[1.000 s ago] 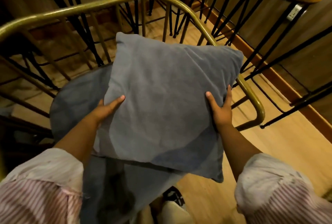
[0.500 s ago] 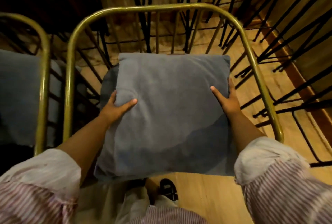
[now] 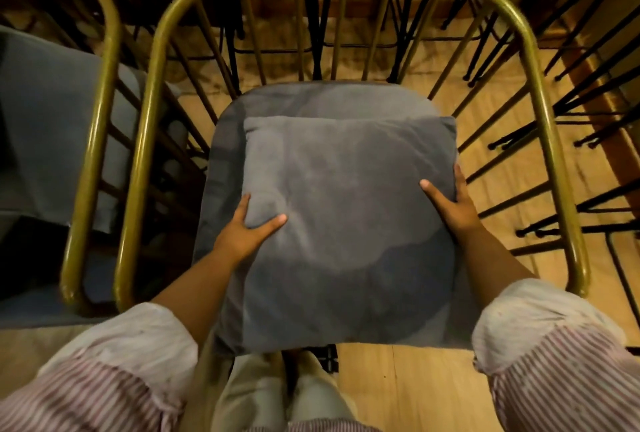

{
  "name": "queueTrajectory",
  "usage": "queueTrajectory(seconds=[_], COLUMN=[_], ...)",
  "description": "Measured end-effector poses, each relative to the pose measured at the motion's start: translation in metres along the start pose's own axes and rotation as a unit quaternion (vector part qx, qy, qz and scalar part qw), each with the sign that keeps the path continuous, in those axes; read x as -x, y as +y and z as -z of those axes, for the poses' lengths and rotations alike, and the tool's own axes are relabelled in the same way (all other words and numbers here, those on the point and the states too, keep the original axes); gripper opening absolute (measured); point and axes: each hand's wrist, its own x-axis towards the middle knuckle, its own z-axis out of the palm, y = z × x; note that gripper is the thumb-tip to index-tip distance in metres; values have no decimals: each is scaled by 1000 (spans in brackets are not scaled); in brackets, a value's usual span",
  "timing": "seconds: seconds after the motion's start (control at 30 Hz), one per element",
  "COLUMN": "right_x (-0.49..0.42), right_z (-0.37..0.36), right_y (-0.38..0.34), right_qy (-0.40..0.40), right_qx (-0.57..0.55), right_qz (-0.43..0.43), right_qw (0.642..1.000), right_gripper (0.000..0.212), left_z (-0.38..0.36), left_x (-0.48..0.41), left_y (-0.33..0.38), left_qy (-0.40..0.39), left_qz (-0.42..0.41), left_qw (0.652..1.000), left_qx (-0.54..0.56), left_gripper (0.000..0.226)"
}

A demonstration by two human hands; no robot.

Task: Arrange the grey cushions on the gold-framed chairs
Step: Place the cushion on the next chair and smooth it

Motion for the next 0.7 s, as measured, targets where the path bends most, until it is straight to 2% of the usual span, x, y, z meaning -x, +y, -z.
queueTrajectory(seconds=[0.1,0.17,0.23,0.33,0.43,0.57,0.7], right_x=[-3,-5,-8,-10,-6,27,72], right_z=[3,3,-1,-8,-16,-32,-63], right_y=[6,8,9,13,11,-10,-51], right_qy=[-1,5,15,24,29,17,-46], right_qx=[2,17,76,165,217,256,242], right_qz=[-5,-16,-38,-43,-40,8,96], right_qw=[1000,1000,996,985,975,967,964], right_gripper=[99,99,101,97,83,76,74], left_z=[-4,-6,-12,-26,-29,-20,1], left_x=[-2,-4,-7,-11,-6,18,65], left_y=[-1,-1,1,3,10,26,48], left_qy=[12,10,3,26,26,-13,-24], left_qz=[5,5,24,42,26,-32,-104], left_qw=[1000,1000,1000,999,999,998,992], left_qx=[-22,-19,-10,-2,-26,-59,-75], left_gripper=[115,114,112,83,77,78,75])
